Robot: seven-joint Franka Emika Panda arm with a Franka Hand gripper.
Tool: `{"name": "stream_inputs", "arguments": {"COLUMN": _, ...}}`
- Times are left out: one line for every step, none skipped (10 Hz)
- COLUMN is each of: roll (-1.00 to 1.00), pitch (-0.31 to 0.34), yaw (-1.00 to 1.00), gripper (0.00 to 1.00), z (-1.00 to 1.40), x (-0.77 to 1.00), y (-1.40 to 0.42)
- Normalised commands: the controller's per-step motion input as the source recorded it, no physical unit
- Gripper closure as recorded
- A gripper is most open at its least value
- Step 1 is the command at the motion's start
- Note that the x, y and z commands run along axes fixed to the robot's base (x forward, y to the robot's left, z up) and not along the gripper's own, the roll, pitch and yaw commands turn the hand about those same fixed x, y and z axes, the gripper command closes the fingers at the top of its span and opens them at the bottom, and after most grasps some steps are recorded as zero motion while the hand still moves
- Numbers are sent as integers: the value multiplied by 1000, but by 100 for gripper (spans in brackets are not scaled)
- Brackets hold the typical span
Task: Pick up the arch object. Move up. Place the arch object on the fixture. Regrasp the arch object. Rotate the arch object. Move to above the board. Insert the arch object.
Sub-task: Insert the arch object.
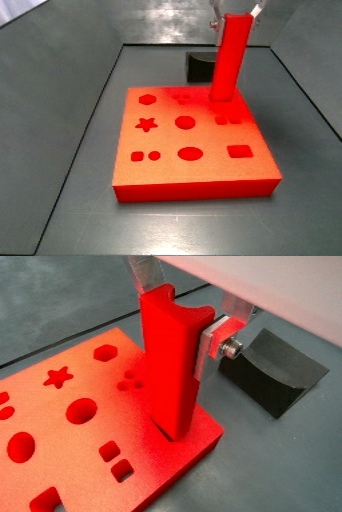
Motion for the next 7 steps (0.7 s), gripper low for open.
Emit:
{"name": "stream_inputs", "arguments": {"roll": -117, "pitch": -171, "yaw": 0, "gripper": 100, "z": 0, "x": -249, "y": 0}}
{"name": "stream_inputs", "arguments": {"roll": -93, "pitch": -147, "yaw": 0, "gripper": 100, "z": -29, "x": -200, "y": 0}}
{"name": "stream_inputs", "arguments": {"roll": -86, "pitch": -144, "yaw": 0, "gripper": 100, "z": -89, "x": -146, "y": 0}}
{"name": "stream_inputs", "arguments": {"roll": -37, "pitch": -136, "yaw": 0, "gripper": 100, "z": -303, "x": 0, "y": -9}}
{"name": "stream_inputs", "arguments": {"roll": 0, "pitch": -141, "yaw": 0, "gripper": 100, "z": -486, "x": 0, "y": -57}}
{"name": "stream_inputs", "arguments": {"roll": 0, "pitch": -119, "yaw": -40, "gripper": 100, "z": -509, "x": 120, "y": -74}}
{"name": "stream_inputs", "arguments": {"roll": 0, "pitch": -107, "yaw": -20, "gripper": 100, "z": -471, "x": 106, "y": -43}}
